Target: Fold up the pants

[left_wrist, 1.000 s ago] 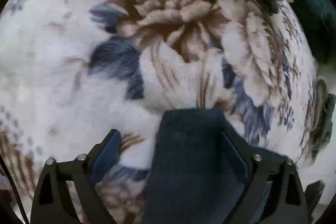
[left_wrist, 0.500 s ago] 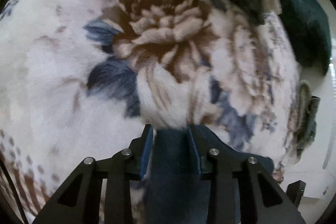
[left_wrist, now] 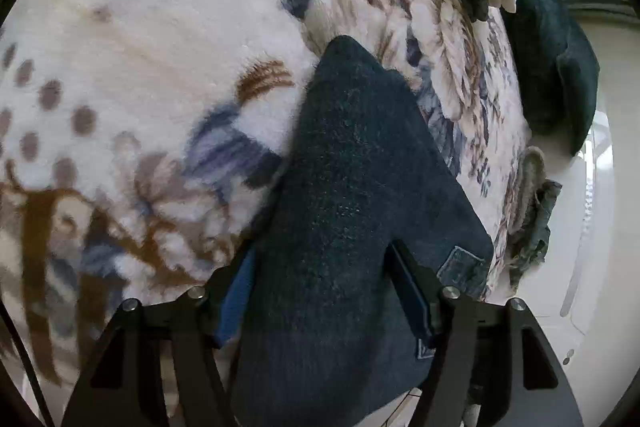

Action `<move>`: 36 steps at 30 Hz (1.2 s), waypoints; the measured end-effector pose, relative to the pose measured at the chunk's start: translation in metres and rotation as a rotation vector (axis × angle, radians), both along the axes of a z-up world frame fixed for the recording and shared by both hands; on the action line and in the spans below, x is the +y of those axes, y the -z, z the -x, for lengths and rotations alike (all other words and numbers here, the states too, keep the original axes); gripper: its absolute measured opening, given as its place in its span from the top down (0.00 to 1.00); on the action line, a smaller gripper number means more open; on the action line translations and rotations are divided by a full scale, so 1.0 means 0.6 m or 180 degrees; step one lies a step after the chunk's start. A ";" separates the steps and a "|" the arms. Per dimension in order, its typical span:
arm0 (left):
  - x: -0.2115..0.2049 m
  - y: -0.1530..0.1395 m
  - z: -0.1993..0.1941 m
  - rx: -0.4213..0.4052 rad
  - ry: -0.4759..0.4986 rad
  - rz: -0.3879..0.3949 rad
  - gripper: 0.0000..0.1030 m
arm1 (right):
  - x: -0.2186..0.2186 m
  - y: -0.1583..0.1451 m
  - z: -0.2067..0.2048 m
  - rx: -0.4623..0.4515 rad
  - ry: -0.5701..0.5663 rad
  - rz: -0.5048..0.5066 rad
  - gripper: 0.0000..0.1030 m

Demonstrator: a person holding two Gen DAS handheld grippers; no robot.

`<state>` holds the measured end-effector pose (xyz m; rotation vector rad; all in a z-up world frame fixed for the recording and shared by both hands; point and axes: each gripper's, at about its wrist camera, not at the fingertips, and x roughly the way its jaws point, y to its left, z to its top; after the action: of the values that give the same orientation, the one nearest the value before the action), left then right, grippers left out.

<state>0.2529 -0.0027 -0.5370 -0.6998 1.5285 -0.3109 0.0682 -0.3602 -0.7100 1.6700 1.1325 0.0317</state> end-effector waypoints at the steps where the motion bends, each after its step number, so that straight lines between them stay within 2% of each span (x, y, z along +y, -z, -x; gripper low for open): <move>1: -0.002 0.002 -0.002 0.0008 0.0002 0.0015 0.35 | 0.003 -0.002 -0.007 -0.0047 0.0061 0.0001 0.20; 3: -0.005 0.005 -0.007 0.0016 0.0047 0.0022 0.33 | 0.010 -0.013 -0.019 -0.0161 0.0127 0.0034 0.20; 5: -0.010 0.010 -0.012 0.0014 0.0121 0.0030 0.27 | 0.015 -0.016 -0.024 -0.0205 0.0126 0.0066 0.20; 9: -0.028 0.015 -0.013 -0.0081 0.0300 -0.0054 0.23 | 0.035 0.011 -0.050 -0.0093 0.0099 0.0141 0.20; 10: -0.032 0.010 -0.014 -0.0130 0.0334 -0.0077 0.27 | 0.034 0.008 -0.052 -0.0057 0.0137 0.0175 0.20; 11: -0.041 -0.002 -0.013 -0.0247 0.0393 -0.0153 0.37 | 0.041 -0.001 -0.061 -0.0038 0.0138 0.0255 0.21; 12: -0.048 -0.011 -0.012 -0.0333 0.0432 -0.0228 0.43 | 0.047 -0.013 -0.068 -0.0027 0.0110 0.0389 0.28; 13: -0.051 -0.021 -0.009 -0.0403 0.0463 -0.0290 0.54 | 0.052 -0.023 -0.071 -0.0009 0.0098 0.0475 0.37; 14: -0.052 -0.031 -0.005 -0.0453 0.0468 -0.0327 0.61 | 0.056 -0.033 -0.071 -0.0007 0.0125 0.0504 0.43; 16: -0.052 -0.045 0.003 -0.0469 0.0471 -0.0349 0.69 | 0.062 -0.049 -0.070 -0.0008 0.0147 0.0547 0.54; 20: -0.053 -0.092 0.027 -0.0434 0.0568 -0.0374 0.73 | 0.080 -0.107 -0.076 -0.0066 0.0035 0.0740 0.58; 24: -0.055 -0.145 0.055 -0.0336 0.0712 -0.0457 0.74 | 0.076 -0.172 -0.062 -0.0107 -0.0161 0.0772 0.59; 28: -0.052 -0.208 0.063 -0.0358 0.0749 -0.0474 0.74 | 0.060 -0.237 -0.044 -0.0150 -0.0260 0.0746 0.60; 31: -0.047 -0.258 0.037 -0.0458 0.0740 -0.0444 0.74 | 0.034 -0.295 -0.058 -0.0256 -0.0279 0.0761 0.60; 33: -0.043 -0.284 0.008 -0.0533 0.0737 -0.0430 0.74 | 0.034 -0.333 -0.093 -0.0333 -0.0280 0.0794 0.60; 36: -0.039 -0.322 -0.069 -0.0651 0.0704 -0.0392 0.74 | 0.028 -0.377 -0.157 -0.0456 -0.0236 0.0837 0.60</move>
<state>0.2940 -0.0259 -0.3435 -0.3897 1.4173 -0.4371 0.1626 -0.3432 -0.4837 1.3708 1.0416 0.0467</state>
